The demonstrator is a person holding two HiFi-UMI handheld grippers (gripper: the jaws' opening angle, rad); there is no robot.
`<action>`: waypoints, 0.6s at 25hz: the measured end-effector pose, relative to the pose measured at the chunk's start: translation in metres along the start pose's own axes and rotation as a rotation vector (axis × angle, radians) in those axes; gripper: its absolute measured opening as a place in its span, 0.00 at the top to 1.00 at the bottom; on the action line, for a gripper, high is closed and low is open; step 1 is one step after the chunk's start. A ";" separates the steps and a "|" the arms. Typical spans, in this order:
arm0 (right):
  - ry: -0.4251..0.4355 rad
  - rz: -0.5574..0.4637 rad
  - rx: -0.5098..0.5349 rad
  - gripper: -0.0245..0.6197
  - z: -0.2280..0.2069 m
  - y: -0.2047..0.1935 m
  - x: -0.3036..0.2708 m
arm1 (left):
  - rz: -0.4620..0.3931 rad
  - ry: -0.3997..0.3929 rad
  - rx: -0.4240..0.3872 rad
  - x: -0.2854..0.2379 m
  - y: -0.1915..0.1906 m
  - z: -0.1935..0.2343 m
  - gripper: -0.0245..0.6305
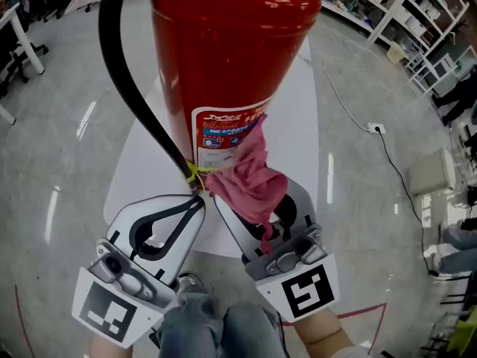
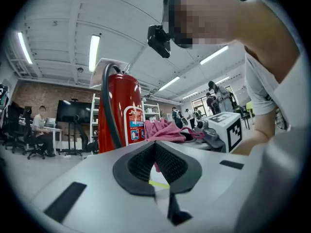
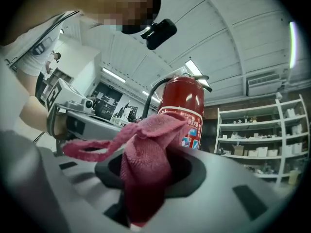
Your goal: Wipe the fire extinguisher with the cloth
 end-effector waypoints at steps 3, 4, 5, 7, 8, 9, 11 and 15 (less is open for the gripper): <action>0.030 0.052 -0.013 0.71 0.001 0.013 0.001 | -0.003 0.000 0.044 0.000 0.014 0.004 0.95; 0.040 0.063 -0.021 0.71 0.001 0.020 0.002 | -0.009 0.002 0.057 0.002 0.022 0.004 0.95; 0.051 0.072 -0.031 0.71 0.001 0.030 0.002 | -0.014 0.007 0.069 0.004 0.031 0.006 0.95; 0.073 0.092 -0.055 0.71 0.000 0.052 0.003 | -0.027 0.025 0.090 0.009 0.053 0.007 0.95; 0.084 0.103 -0.076 0.71 -0.002 0.065 0.004 | -0.035 0.033 0.098 0.010 0.067 0.007 0.95; 0.093 0.113 -0.104 0.71 -0.006 0.080 0.005 | -0.039 0.039 0.105 0.012 0.082 0.006 0.95; 0.109 0.123 -0.172 0.71 -0.014 0.112 0.008 | -0.035 0.046 0.120 0.016 0.114 0.004 0.95; 0.137 0.149 -0.241 0.71 -0.021 0.181 0.022 | -0.044 0.064 0.177 0.034 0.182 -0.009 0.95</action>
Point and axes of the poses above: the fingertips, and each gripper's own axes: x backward along the fingers, z to its left, y out of its top, the point moved 9 cm from there along x, backward along the fingers, and after that the axes turned 14 degrees about -y, right-handed, at the moved point
